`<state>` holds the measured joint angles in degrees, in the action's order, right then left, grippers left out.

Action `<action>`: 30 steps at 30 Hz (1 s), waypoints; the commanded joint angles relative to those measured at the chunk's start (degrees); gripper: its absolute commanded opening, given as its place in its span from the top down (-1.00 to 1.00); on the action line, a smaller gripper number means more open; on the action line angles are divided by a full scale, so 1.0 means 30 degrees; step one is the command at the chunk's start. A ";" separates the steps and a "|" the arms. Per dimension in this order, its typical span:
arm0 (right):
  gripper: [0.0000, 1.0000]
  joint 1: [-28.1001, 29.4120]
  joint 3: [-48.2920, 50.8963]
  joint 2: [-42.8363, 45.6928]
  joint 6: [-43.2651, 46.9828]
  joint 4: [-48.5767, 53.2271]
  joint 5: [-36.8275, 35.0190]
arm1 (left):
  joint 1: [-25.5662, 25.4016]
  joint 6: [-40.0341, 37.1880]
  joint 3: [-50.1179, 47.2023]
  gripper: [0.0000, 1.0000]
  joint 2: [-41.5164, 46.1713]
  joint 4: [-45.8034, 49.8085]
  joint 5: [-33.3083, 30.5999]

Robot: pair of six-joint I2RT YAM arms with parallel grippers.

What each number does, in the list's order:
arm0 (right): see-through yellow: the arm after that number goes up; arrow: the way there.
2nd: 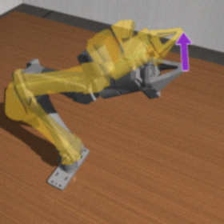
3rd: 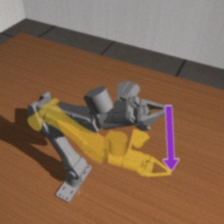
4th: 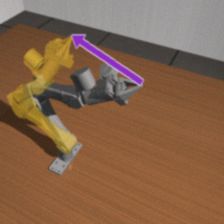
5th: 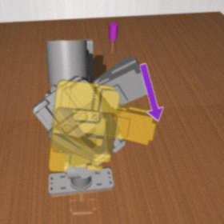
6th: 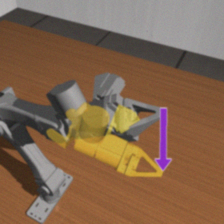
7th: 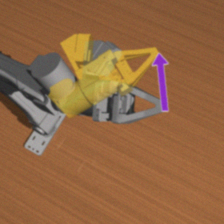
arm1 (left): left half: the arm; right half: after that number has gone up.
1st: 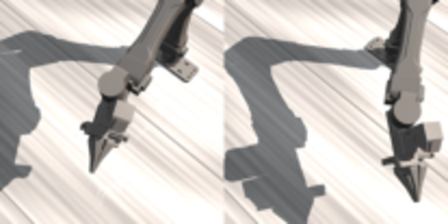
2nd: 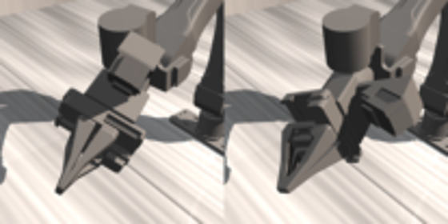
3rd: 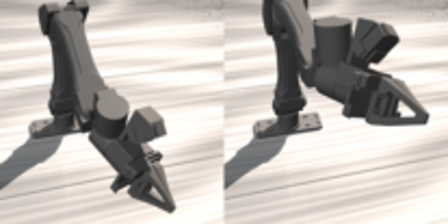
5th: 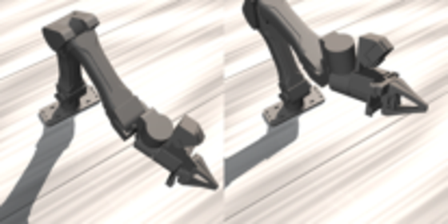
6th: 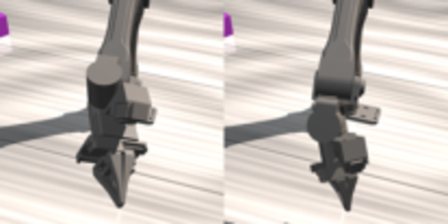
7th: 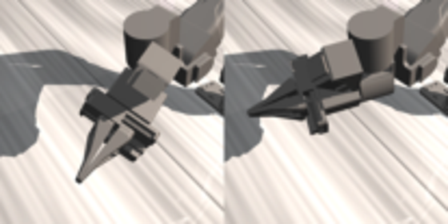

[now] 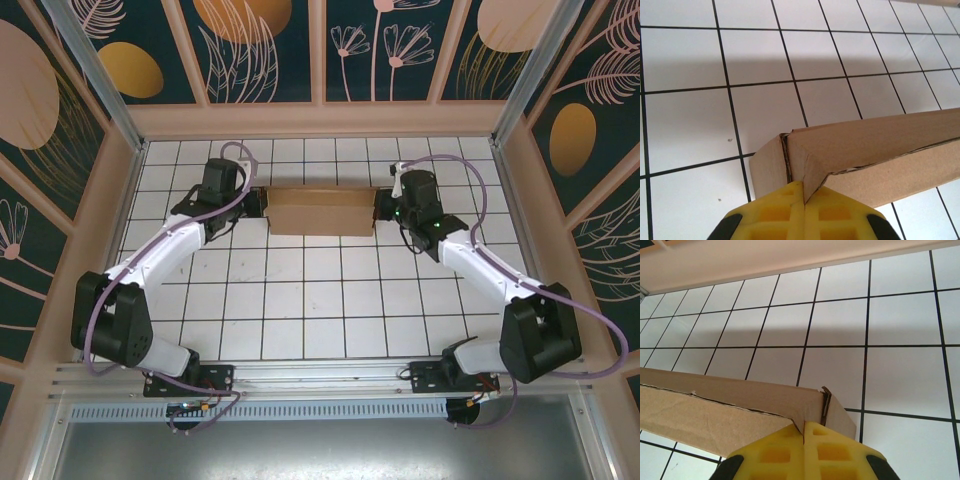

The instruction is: Fold the paper box

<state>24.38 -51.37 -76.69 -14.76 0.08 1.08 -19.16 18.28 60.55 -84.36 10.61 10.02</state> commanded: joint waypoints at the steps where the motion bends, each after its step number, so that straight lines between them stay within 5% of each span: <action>1: 1.00 -0.0012 0.1265 0.0245 -0.0303 0.0038 -0.1282 | -0.0023 0.1099 -0.1489 1.00 -0.0010 0.0059 -0.0824; 12: 1.00 0.0015 0.2310 -0.1598 -0.0733 -0.1455 -0.0735 | -0.0093 0.2830 -0.3732 1.00 -0.0787 -0.2956 -0.1228; 30: 0.98 -0.0070 0.2465 -0.1741 -0.0363 -0.1097 0.0227 | -0.1231 0.3251 -0.6326 1.00 -0.0664 -0.3003 -0.2024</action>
<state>24.32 -45.25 -78.76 -15.33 -12.05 0.43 -22.20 25.52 47.16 -82.48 -12.03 3.49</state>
